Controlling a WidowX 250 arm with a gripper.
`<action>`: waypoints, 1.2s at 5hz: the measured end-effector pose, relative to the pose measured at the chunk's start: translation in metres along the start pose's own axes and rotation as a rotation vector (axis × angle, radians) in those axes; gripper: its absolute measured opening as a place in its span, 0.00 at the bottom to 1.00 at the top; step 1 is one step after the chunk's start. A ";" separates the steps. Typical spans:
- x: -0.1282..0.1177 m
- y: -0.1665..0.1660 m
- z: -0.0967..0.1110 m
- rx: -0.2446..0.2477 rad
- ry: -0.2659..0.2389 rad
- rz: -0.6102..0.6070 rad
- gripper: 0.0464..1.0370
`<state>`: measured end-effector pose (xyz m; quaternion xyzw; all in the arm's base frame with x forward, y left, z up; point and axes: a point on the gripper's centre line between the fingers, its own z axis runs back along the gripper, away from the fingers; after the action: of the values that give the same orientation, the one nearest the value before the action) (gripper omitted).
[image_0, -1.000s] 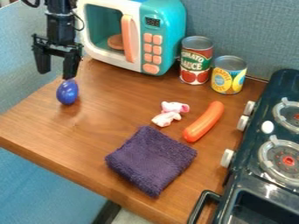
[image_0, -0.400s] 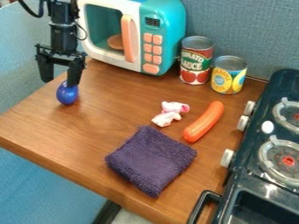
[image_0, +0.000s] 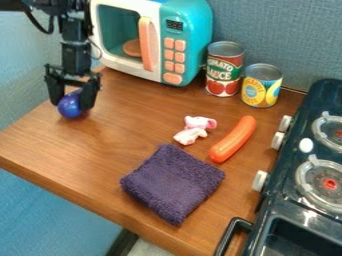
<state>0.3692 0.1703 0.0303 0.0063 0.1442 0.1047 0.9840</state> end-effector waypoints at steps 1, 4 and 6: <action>0.000 0.001 -0.001 0.009 0.005 0.001 0.96; 0.003 -0.001 -0.002 0.004 -0.017 -0.033 0.80; -0.006 -0.074 0.028 0.023 -0.151 -0.255 0.80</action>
<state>0.3865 0.0971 0.0555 0.0069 0.0704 -0.0236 0.9972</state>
